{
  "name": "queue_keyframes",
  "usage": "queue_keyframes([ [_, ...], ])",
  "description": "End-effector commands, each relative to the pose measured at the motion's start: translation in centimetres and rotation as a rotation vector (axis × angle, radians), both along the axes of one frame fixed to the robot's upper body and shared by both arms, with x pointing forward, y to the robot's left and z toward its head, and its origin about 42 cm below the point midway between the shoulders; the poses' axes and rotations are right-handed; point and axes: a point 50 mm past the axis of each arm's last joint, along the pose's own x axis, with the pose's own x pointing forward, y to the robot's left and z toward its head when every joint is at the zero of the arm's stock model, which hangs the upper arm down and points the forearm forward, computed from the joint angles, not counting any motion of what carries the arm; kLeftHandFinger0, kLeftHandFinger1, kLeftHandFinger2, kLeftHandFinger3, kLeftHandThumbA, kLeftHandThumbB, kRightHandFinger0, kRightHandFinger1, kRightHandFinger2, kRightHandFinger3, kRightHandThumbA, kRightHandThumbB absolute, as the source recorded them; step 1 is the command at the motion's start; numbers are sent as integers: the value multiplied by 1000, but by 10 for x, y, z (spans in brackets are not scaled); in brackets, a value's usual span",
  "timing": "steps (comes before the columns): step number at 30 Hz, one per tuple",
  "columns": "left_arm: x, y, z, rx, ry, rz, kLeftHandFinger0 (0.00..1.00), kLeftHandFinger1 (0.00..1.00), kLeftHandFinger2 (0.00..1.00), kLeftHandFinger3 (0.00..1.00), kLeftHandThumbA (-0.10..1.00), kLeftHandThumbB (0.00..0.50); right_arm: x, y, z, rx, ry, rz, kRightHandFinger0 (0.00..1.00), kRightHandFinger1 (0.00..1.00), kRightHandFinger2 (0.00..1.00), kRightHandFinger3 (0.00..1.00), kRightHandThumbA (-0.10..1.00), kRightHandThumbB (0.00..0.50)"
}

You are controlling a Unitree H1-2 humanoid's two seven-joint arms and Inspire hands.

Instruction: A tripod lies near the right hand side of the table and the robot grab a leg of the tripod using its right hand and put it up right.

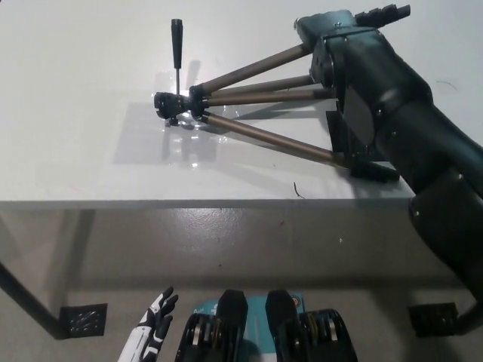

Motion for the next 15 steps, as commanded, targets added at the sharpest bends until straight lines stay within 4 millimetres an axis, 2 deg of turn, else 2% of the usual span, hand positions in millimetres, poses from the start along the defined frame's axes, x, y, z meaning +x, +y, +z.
queue_keyframes([
  [1, 6, 0, 18, 12, -90, -51, 1000, 1000, 1000, 1000, 1000, 357, 1, -20, 26, 22, -610, 202, 0, 105, 452, 267, -100, 244],
  [2, 6, 0, 18, 14, -89, -53, 1000, 1000, 1000, 1000, 1000, 357, 1, -19, 28, 45, -608, 202, 0, 126, 516, 249, -100, 243],
  [4, 6, -1, 17, 20, -94, -60, 1000, 1000, 1000, 1000, 1000, 347, 1, -18, 32, 109, -611, 226, 0, 212, 730, 192, -100, 248],
  [5, 6, -1, 17, 22, -98, -66, 1000, 1000, 1000, 1000, 1000, 354, 0, -17, 35, 120, -627, 248, 0, 207, 747, 171, -100, 220],
  [7, 5, -1, 16, 24, -95, -68, 1000, 1000, 1000, 1000, 1000, 357, -1, -15, 38, 132, -636, 261, 0, 209, 744, 160, -100, 223],
  [9, 5, -1, 16, 28, -91, -69, 1000, 1000, 1000, 1000, 1000, 364, -1, -13, 42, 154, -651, 272, 0, 186, 700, 155, -100, 224],
  [10, 5, -1, 16, 28, -87, -69, 1000, 1000, 1000, 1000, 1000, 359, -2, -12, 45, 208, -670, 273, 0, 150, 648, 183, -100, 224],
  [12, 5, -2, 18, 24, -82, -63, 1000, 1000, 1000, 1000, 1000, 357, -2, -9, 51, 303, -672, 264, 0, 85, 550, 163, -100, 250],
  [13, 5, -2, 18, 23, -80, -62, 1000, 1000, 1000, 1000, 1000, 354, -3, -8, 54, 356, -683, 271, 0, 64, 524, 136, -100, 251],
  [14, 5, -2, 18, 24, -80, -63, 1000, 1000, 1000, 1000, 1000, 351, -4, -8, 57, 392, -697, 275, 0, 48, 514, 69, -100, 238],
  [15, 5, -2, 18, 26, -80, -64, 1000, 1000, 1000, 1000, 1000, 349, -4, -7, 60, 422, -713, 278, 0, 42, 530, 54, -100, 235],
])
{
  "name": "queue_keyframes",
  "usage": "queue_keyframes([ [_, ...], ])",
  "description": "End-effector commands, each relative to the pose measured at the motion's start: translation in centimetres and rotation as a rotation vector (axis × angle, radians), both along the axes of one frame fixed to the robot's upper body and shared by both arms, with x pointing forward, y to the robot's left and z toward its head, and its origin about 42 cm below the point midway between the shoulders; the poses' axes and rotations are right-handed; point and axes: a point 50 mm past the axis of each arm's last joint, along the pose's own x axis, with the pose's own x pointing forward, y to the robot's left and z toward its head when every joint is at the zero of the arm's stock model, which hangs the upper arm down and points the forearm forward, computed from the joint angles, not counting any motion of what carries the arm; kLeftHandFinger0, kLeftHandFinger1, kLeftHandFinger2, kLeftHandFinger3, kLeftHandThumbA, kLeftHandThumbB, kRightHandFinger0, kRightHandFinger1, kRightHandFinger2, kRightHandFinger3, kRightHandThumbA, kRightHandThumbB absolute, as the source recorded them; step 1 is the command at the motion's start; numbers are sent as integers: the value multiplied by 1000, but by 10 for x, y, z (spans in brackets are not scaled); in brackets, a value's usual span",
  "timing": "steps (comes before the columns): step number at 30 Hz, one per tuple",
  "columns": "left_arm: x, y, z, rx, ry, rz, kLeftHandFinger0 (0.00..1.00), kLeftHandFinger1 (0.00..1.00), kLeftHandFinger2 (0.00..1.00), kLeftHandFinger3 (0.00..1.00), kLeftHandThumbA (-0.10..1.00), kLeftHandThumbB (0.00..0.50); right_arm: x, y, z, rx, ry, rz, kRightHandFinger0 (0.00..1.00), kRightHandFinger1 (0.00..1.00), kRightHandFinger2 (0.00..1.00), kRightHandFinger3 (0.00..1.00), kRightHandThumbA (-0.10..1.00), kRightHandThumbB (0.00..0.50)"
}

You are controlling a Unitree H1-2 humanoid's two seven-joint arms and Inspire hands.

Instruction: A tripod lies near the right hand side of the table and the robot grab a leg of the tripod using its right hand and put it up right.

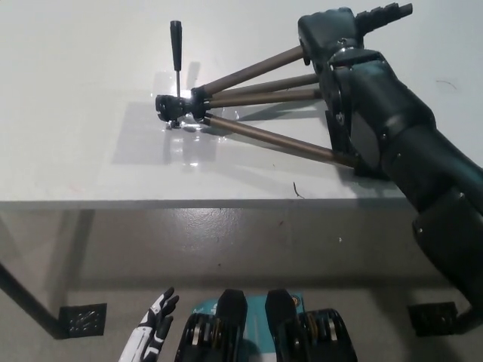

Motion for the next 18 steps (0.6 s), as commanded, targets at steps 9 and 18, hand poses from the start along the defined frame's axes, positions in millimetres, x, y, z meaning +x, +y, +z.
queue_keyframes([
  [9, 4, -2, 18, 32, -75, -68, 1000, 1000, 1000, 1000, 1000, 371, -5, 14, 128, 777, -471, 232, 0, 232, 661, 868, -100, 57],
  [18, 8, -4, 17, 17, -72, -75, 1000, 1000, 1000, 1000, 1000, 367, -16, 25, 201, 1132, -527, 251, 0, 89, 569, 759, -100, 121],
])
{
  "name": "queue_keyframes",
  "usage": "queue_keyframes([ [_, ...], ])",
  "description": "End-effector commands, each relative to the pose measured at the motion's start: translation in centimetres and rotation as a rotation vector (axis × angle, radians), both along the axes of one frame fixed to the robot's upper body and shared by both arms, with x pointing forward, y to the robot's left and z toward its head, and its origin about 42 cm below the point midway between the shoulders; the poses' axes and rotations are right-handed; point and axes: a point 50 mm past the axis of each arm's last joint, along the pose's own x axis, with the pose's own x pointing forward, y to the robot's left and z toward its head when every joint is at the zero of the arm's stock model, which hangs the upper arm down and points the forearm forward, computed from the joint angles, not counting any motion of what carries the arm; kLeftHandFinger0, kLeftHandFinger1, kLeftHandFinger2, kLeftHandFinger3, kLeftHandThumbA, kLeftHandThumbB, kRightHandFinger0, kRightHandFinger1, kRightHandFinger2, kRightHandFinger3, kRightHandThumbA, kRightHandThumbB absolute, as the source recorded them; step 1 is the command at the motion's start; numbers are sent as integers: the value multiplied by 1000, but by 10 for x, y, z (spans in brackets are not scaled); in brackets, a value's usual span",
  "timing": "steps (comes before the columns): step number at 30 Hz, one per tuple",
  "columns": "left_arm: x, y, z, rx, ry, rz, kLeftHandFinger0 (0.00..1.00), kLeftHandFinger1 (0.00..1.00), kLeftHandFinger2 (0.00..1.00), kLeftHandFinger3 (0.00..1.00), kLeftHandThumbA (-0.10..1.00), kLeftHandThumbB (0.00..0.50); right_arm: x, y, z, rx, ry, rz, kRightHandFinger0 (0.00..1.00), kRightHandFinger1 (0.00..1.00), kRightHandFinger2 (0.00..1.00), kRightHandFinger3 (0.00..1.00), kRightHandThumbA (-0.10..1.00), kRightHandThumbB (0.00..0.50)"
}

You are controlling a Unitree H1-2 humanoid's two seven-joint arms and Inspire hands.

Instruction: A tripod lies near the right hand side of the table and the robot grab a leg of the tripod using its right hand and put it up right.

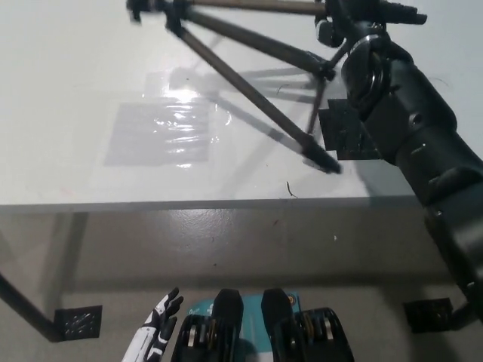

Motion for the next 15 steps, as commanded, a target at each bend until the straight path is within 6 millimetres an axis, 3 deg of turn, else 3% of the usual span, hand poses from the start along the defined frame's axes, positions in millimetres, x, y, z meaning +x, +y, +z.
queue_keyframes([
  [1, 6, -2, 15, 15, -75, -55, 1000, 1000, 1000, 1000, 1000, 354, -22, 45, 179, 526, -450, 132, 0, 81, 572, 726, -100, 119],
  [5, 6, -1, 15, 16, -78, -52, 1000, 1000, 1000, 1000, 1000, 356, -24, 45, 179, 645, -440, 133, 0, 72, 570, 687, -100, 114],
  [11, 5, -3, 15, 24, -77, -63, 1000, 1000, 1000, 1000, 1000, 395, -24, 48, 154, 785, -410, 114, 0, 0, 461, 665, -100, 111],
  [15, 6, -3, 15, 26, -76, -57, 1000, 1000, 1000, 1000, 1000, 399, -22, 53, 118, 848, -370, 107, 0, 0, 449, 632, -100, 79],
])
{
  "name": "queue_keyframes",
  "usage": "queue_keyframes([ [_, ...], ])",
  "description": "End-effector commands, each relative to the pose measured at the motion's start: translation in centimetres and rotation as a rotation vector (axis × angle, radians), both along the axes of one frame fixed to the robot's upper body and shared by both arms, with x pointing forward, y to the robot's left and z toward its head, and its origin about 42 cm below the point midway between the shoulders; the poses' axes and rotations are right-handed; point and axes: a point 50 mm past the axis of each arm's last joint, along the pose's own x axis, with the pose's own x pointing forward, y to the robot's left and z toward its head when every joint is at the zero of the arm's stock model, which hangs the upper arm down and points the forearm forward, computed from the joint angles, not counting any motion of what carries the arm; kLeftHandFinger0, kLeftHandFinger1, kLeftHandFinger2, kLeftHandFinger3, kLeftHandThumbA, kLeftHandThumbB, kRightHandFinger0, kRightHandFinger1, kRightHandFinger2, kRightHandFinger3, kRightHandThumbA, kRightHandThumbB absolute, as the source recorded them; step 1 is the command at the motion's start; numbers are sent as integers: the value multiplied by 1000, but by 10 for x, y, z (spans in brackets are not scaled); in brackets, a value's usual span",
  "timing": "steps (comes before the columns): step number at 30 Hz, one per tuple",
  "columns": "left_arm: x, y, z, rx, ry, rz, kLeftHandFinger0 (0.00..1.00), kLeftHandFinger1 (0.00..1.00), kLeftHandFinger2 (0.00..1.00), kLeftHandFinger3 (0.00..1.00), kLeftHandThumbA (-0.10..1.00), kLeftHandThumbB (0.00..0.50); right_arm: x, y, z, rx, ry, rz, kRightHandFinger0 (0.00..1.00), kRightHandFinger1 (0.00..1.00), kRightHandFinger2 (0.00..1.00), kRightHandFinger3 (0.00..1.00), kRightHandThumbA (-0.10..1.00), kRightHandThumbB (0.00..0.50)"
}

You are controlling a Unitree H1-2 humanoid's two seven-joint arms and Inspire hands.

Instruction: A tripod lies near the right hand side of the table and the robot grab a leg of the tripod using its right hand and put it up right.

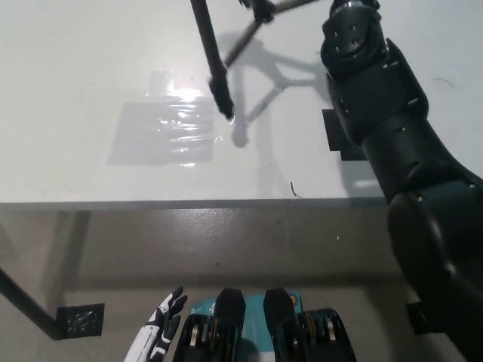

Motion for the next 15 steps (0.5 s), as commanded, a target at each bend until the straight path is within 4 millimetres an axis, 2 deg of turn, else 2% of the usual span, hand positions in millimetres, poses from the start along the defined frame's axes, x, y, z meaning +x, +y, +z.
queue_keyframes([
  [1, 3, -2, 13, 22, -66, -30, 1000, 1000, 1000, 1000, 1000, 403, -11, 17, 54, 229, -234, 25, 0, 0, 444, 594, -100, 85],
  [2, 2, -3, 13, 19, -65, -28, 1000, 1000, 1000, 1000, 1000, 403, -11, 19, 43, 232, -223, 21, 0, 0, 423, 511, -100, 89],
  [3, 1, -4, 13, 21, -66, -28, 1000, 1000, 1000, 1000, 1000, 396, -11, 19, 38, 233, -217, 21, 0, 0, 410, 477, -100, 94],
  [4, 0, -4, 13, 21, -68, -33, 1000, 1000, 1000, 1000, 1000, 385, -11, 22, 18, 247, -174, 19, 0, 0, 411, 441, -100, 98],
  [5, 0, -4, 13, 16, -72, -36, 1000, 1000, 1000, 1000, 1000, 378, -12, 24, 4, 265, -146, 25, 0, 1, 424, 443, -100, 94],
  [6, 0, -4, 13, 15, -73, -37, 1000, 1000, 1000, 1000, 1000, 376, -12, 25, 0, 271, -141, 27, 0, 11, 449, 464, -100, 97],
  [7, -1, -4, 12, 11, -75, -36, 1000, 1000, 1000, 1000, 1000, 369, -13, 28, -22, 272, -100, 15, 0, 49, 492, 505, -100, 111],
  [8, -1, -4, 12, 11, -75, -34, 1000, 1000, 1000, 1000, 1000, 368, -14, 29, -30, 276, -90, 13, 0, 49, 492, 500, -100, 112],
  [9, -1, -4, 12, 10, -77, -34, 1000, 1000, 1000, 1000, 1000, 367, -15, 30, -47, 307, -44, 14, 0, 52, 499, 563, -100, 109],
  [10, 0, -4, 12, 5, -79, -34, 1000, 1000, 1000, 1000, 1000, 366, -17, 30, -57, 301, -40, 10, 0, 19, 451, 439, -100, 130],
  [11, 1, -4, 12, 0, -81, -33, 1000, 1000, 1000, 1000, 1000, 361, -18, 30, -71, 284, -14, 2, 0, 1, 394, 245, -100, 137],
  [12, 1, -4, 11, -6, -77, -31, 1000, 1000, 1000, 1000, 1000, 361, -20, 30, -83, 289, 6, 2, 0, 1, 394, 168, -100, 139],
  [14, 2, -5, 12, -7, -80, -30, 1000, 1000, 1000, 1000, 1000, 361, -23, 28, -99, 304, 26, 17, 0, 80, 520, 340, -100, 127],
  [15, 2, -5, 12, -5, -81, -27, 1000, 1000, 1000, 1000, 1000, 360, -25, 27, -112, 290, 38, 13, 0, 107, 542, 405, -100, 116],
])
